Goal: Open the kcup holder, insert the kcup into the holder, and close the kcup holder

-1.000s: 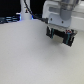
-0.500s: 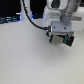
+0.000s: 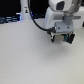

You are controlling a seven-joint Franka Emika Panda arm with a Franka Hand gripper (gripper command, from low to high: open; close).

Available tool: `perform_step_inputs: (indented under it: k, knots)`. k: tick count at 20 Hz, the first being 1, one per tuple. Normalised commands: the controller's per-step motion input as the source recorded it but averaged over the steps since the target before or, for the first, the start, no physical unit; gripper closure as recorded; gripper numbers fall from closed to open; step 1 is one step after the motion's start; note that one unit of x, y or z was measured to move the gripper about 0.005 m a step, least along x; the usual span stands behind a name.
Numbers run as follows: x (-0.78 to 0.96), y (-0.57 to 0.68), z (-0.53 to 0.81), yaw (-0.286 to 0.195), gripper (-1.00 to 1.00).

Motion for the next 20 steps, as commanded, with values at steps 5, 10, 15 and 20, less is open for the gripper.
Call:
perform_step_inputs:
  k: [5, 10, 15, 20]
  knots:
    - [-0.47, 0.61, 0.05, 0.085, -1.00]
    - [-0.55, 0.54, 0.02, 0.044, -1.00]
    - [-0.81, 0.60, 0.01, 0.024, -1.00]
    - [-0.69, 0.48, 0.01, 0.052, -1.00]
